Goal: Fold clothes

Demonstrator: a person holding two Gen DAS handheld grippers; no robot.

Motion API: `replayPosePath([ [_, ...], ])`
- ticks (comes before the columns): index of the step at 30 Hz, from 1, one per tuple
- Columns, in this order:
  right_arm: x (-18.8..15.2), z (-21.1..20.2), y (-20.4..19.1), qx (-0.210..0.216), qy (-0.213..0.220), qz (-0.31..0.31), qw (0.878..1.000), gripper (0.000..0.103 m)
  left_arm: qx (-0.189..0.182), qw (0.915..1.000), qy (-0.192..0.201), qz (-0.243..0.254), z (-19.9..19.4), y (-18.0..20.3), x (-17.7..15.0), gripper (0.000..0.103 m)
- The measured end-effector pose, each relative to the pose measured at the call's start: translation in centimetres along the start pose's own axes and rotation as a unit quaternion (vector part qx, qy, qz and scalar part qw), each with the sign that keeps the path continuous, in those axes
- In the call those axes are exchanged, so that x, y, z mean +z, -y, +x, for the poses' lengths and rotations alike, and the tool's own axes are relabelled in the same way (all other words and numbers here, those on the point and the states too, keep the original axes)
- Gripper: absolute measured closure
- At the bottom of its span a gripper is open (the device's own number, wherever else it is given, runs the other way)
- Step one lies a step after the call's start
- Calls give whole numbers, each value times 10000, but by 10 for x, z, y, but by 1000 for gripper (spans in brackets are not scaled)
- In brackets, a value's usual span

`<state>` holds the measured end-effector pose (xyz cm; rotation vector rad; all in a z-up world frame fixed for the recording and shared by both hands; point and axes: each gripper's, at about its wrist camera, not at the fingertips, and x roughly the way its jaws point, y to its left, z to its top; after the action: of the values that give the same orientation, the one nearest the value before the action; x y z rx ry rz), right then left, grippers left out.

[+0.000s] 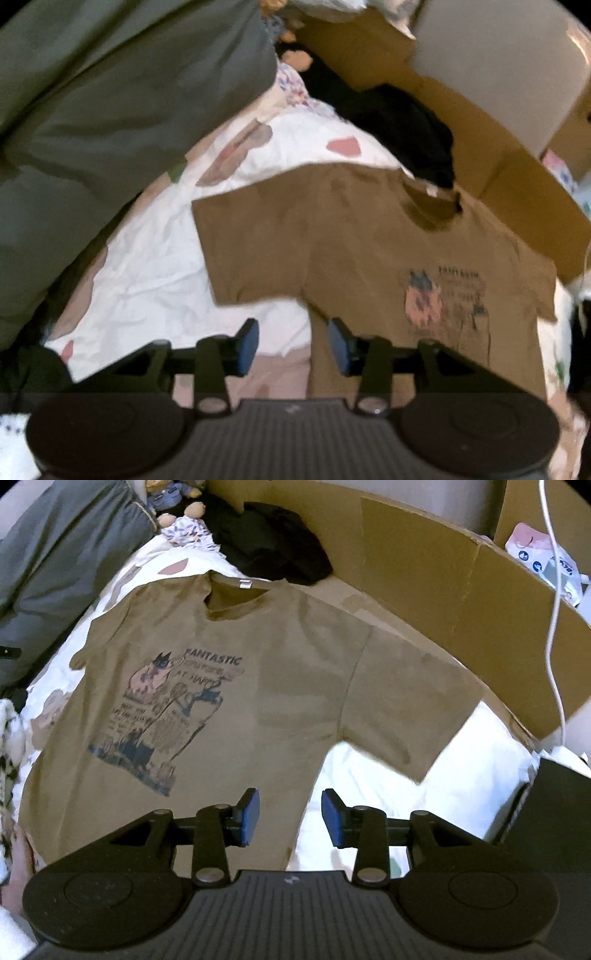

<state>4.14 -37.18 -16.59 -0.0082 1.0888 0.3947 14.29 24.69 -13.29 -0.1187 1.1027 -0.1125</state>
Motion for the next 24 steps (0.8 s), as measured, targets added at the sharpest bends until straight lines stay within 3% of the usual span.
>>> replayPosePath([
  [8,-58,18,3,46,-475,13,9989,61,-137,9948,-862,524,33,19,-66,59],
  [15,-97,44,-7,450,-1012,-128,9938,61,-481,9811,-1681,825,58,18,-125,59],
  [19,-110,60,-15,648,-1284,-190,9894,61,-697,9753,-1916,848,69,13,-147,59],
  [24,-124,73,-22,784,-1525,-221,9849,61,-670,9742,-2013,775,85,7,-166,56],
])
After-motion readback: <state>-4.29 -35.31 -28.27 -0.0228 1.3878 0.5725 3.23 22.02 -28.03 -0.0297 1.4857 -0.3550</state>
